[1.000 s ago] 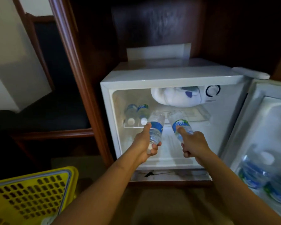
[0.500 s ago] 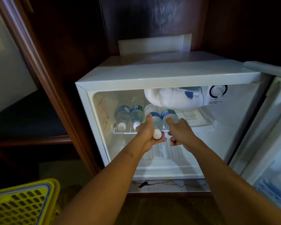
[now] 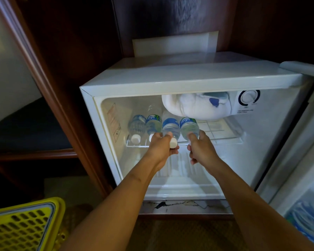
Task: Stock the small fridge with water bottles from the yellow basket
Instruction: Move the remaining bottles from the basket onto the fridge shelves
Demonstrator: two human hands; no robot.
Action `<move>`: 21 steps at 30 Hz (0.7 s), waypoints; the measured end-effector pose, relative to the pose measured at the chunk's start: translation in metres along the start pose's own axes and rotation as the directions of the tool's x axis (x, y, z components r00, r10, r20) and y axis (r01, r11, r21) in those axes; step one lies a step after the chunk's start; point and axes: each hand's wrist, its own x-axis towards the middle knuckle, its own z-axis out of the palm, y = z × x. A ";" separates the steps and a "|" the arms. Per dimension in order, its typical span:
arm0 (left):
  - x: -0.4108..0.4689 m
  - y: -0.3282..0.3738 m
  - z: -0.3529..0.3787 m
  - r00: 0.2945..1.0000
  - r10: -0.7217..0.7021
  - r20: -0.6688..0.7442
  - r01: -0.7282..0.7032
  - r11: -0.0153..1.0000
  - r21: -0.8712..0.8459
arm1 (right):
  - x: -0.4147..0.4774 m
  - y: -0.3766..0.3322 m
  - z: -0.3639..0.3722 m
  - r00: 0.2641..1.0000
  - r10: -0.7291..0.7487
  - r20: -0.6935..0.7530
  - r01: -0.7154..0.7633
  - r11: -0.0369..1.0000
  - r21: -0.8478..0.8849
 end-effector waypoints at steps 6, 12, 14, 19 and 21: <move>0.008 0.000 -0.008 0.997 0.074 -0.036 -0.048 0.872 0.487 | 0.012 0.003 0.003 0.994 0.102 0.029 -0.101 0.994 -0.035; 0.009 -0.021 -0.010 0.952 0.306 -0.011 -0.261 0.830 0.494 | 0.008 0.011 0.007 0.997 -0.015 -0.079 0.010 0.998 -0.061; 0.011 -0.019 -0.006 0.946 0.323 -0.010 -0.274 0.818 0.506 | 0.010 0.012 0.011 0.993 -0.057 -0.108 0.045 0.993 -0.113; 0.011 -0.019 -0.001 0.933 0.356 0.057 -0.298 0.674 0.676 | 0.016 0.013 0.014 0.994 -0.019 -0.106 -0.014 0.953 -0.301; 0.006 -0.020 -0.004 0.928 0.368 0.066 -0.315 0.675 0.668 | 0.008 0.012 0.013 0.995 -0.029 -0.093 -0.010 0.921 -0.389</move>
